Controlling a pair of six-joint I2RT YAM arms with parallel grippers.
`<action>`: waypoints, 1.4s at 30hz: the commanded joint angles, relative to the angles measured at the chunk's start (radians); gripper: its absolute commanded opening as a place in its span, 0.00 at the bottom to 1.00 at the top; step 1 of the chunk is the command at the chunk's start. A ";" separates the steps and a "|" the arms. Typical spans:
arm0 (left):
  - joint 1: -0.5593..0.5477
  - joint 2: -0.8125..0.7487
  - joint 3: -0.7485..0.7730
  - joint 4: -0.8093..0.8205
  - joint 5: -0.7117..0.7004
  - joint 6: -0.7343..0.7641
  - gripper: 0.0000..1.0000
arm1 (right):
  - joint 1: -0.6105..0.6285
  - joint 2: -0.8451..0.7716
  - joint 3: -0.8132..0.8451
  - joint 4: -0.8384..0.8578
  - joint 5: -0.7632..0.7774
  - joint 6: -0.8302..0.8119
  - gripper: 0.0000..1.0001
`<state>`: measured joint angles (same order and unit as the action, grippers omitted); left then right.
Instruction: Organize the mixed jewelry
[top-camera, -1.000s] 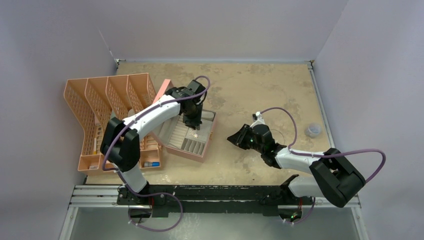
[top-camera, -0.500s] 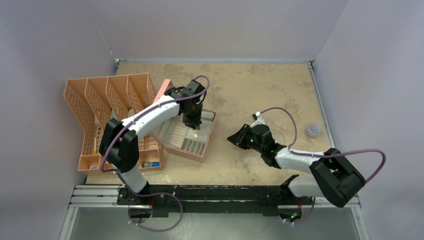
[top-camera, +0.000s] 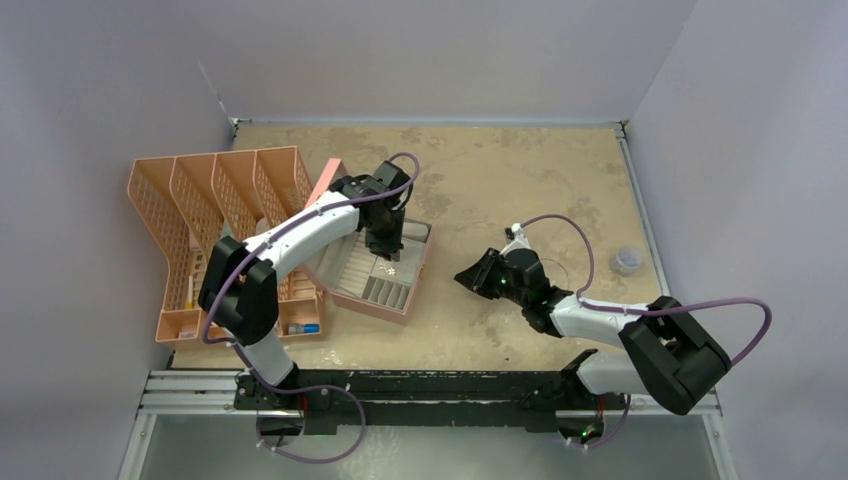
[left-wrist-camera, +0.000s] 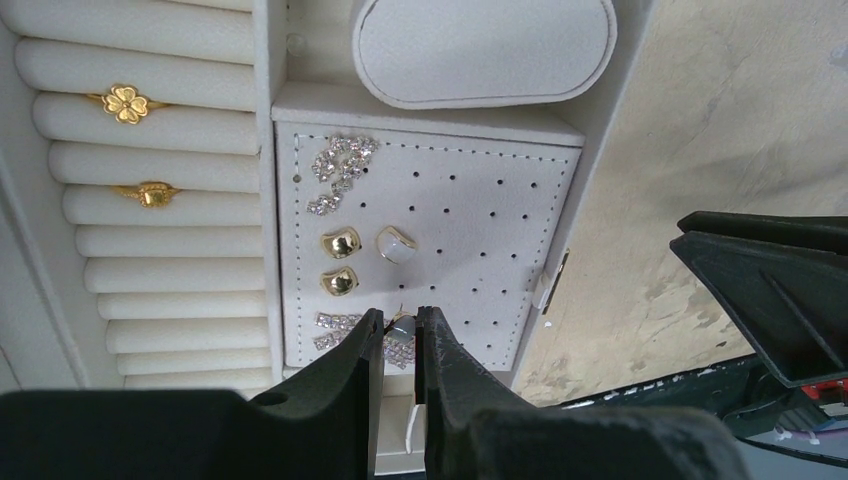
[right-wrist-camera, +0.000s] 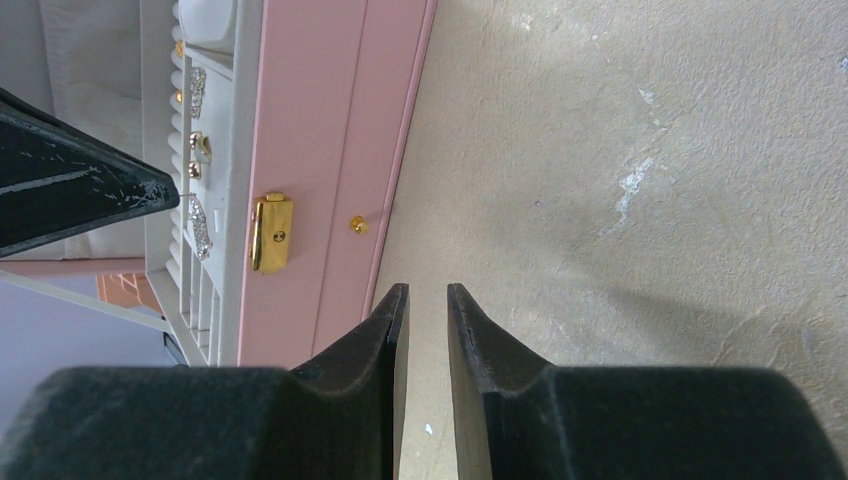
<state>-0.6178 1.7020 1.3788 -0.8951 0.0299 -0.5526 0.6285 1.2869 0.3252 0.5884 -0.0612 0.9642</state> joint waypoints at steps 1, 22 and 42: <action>-0.003 -0.001 0.006 0.033 0.007 0.020 0.00 | 0.004 -0.008 0.003 0.035 0.029 -0.010 0.23; -0.003 0.018 0.005 0.045 -0.001 0.022 0.00 | 0.004 -0.009 0.002 0.038 0.029 -0.009 0.22; -0.002 0.036 0.009 0.059 0.002 0.011 0.00 | 0.004 -0.003 0.006 0.035 0.029 -0.012 0.22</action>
<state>-0.6174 1.7393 1.3788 -0.8539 0.0067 -0.5526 0.6285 1.2873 0.3252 0.5884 -0.0608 0.9642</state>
